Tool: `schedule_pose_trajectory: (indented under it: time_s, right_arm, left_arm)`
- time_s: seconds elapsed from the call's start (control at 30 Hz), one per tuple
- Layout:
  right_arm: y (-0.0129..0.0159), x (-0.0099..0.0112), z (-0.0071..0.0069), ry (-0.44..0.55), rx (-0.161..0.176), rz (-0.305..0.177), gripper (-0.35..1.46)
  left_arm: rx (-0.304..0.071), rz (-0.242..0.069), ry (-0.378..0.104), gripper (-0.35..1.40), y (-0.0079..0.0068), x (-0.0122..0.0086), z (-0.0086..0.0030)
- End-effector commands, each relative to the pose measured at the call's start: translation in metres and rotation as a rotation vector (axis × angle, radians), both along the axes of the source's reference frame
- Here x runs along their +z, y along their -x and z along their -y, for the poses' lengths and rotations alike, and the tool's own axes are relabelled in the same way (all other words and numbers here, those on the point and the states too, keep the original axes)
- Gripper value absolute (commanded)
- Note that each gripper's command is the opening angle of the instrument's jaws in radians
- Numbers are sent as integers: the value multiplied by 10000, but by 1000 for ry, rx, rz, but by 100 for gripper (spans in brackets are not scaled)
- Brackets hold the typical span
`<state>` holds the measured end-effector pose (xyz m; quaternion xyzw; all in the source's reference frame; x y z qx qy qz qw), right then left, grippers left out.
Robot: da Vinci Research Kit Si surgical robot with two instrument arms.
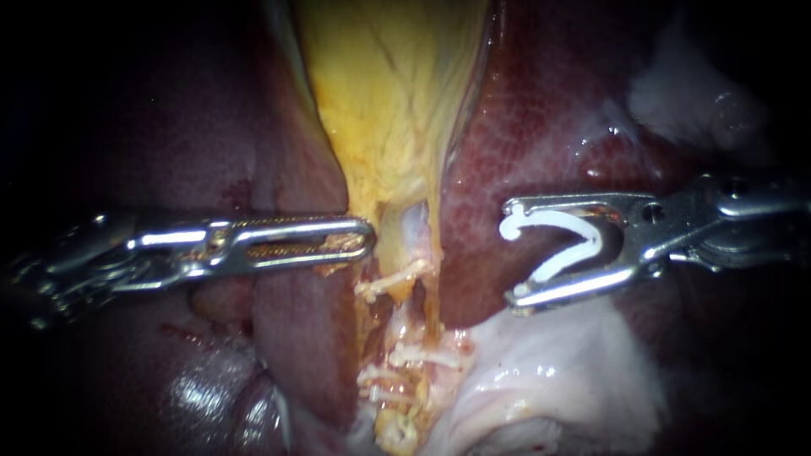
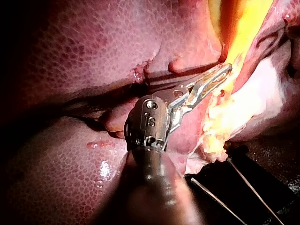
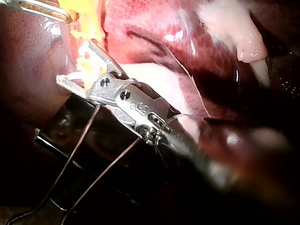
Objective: Clipping second clip right tube
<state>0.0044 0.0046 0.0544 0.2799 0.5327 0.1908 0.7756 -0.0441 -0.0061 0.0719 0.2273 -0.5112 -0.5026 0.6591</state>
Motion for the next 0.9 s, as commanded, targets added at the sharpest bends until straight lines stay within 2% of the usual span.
schedule_pose_trajectory:
  time_s: [0.03, 0.2, 0.3, 0.47, 0.73, 0.9]
  right_arm:
    - [0, 0, 0, 0, 1, 0, 58]
    - [0, 0, 0, 0, 1, 0, 58]
    - [0, 1, 1, 0, -2, -2, 58]
    - [-1, 2, 2, 1, -1, -1, 58]
    - [-4, 5, 5, 1, -5, -4, 58]
    - [-8, 10, 9, 4, -8, -6, 58]
  left_arm:
    - [0, 0, 0, -35, 0, -1, 0]
    - [7, 2, 4, -35, -6, -11, -7]
    - [16, 3, 3, -35, -15, -26, -18]
    - [1, 5, 18, -35, -32, -51, -32]
    - [-21, 6, 35, -35, -52, -76, -46]
    - [-26, 3, 40, -35, -61, -79, -47]
